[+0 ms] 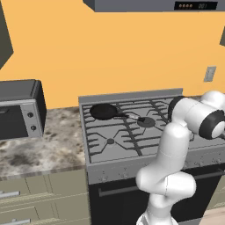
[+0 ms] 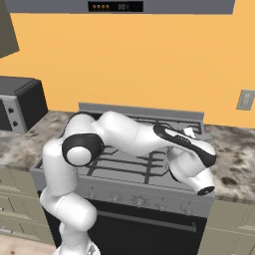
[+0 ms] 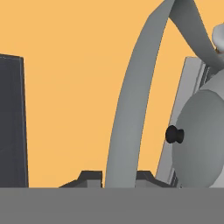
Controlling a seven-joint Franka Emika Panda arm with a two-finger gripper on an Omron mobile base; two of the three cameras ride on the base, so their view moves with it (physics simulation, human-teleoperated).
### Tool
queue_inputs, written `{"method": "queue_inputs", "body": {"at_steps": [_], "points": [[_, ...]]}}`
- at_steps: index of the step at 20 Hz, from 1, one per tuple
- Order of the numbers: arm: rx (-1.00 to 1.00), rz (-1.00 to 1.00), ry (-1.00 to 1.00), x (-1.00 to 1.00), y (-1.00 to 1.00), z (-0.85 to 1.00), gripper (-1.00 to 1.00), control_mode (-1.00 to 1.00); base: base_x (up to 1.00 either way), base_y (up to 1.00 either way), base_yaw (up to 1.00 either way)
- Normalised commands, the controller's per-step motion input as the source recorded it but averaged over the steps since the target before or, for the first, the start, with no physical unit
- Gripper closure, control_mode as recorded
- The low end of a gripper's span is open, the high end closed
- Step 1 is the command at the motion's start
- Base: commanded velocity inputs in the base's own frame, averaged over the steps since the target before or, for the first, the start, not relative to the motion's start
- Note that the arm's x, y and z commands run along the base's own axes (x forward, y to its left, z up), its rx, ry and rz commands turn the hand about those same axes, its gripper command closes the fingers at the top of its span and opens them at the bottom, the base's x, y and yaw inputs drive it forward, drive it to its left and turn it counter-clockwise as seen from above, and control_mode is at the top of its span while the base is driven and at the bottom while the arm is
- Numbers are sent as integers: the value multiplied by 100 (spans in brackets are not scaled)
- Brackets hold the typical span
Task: Pick the kettle from the counter and place it on a stove burner. Then turn the burner on.
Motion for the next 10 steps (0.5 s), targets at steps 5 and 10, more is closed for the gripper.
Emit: {"method": "queue_inputs", "body": {"at_steps": [5,10], "points": [[0,0,4,-9,3,-6,100,-100,0,0,0],[0,0,0,0,1,0,100,-100,0,0,0]]}}
